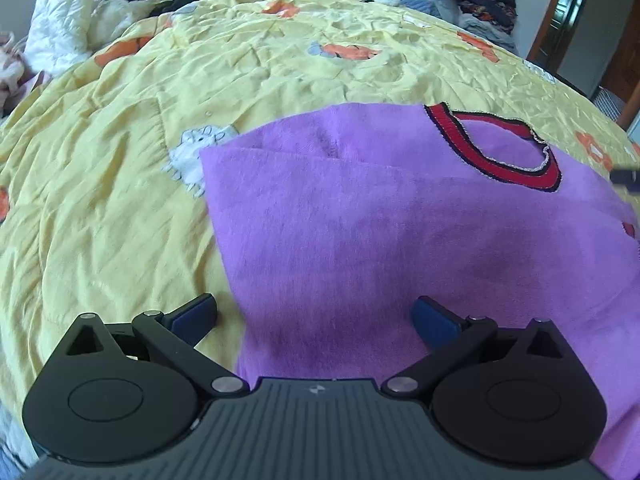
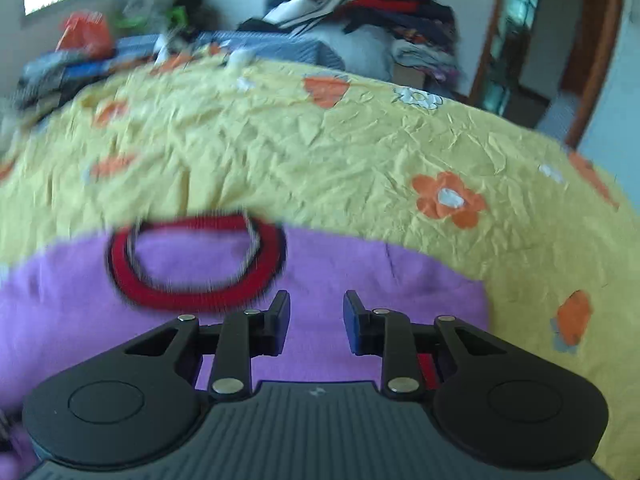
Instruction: Fold small clothes
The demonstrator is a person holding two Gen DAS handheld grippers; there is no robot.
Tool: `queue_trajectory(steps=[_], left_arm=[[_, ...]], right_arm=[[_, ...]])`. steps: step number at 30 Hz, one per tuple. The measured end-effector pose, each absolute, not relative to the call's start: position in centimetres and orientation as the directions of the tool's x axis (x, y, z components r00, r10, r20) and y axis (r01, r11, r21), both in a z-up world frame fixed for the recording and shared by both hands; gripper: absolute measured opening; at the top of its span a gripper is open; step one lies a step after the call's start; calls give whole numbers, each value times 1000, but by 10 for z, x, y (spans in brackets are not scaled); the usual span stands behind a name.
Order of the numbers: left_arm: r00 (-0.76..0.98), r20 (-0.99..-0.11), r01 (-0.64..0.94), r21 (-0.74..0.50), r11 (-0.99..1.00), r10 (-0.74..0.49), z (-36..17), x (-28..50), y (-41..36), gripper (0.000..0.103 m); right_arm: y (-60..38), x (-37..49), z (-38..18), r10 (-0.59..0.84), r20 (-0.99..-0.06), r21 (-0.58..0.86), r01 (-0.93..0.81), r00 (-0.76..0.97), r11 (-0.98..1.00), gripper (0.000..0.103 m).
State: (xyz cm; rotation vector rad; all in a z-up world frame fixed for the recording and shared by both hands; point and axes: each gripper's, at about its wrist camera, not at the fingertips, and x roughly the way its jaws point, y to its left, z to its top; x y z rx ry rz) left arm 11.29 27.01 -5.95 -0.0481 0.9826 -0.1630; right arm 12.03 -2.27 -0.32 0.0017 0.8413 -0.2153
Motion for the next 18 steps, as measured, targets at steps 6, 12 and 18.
queue_trajectory(steps=[6,12,18], left_arm=[[581,-779,179,-163,970,-238,-47,59,268,103],[575,-789,247,-86,965,-218,-65,12,260,103],[595,-783,195,-81,978,-183,-69,-11,295,103]], right_arm=[[-30,24,-33,59,-706,56,-27,705,998,53],[-58,-55,-60,134,-726,46,-147,674,988,45],[-104,-87,-55,78,-747,-47,-169,661,984,45]])
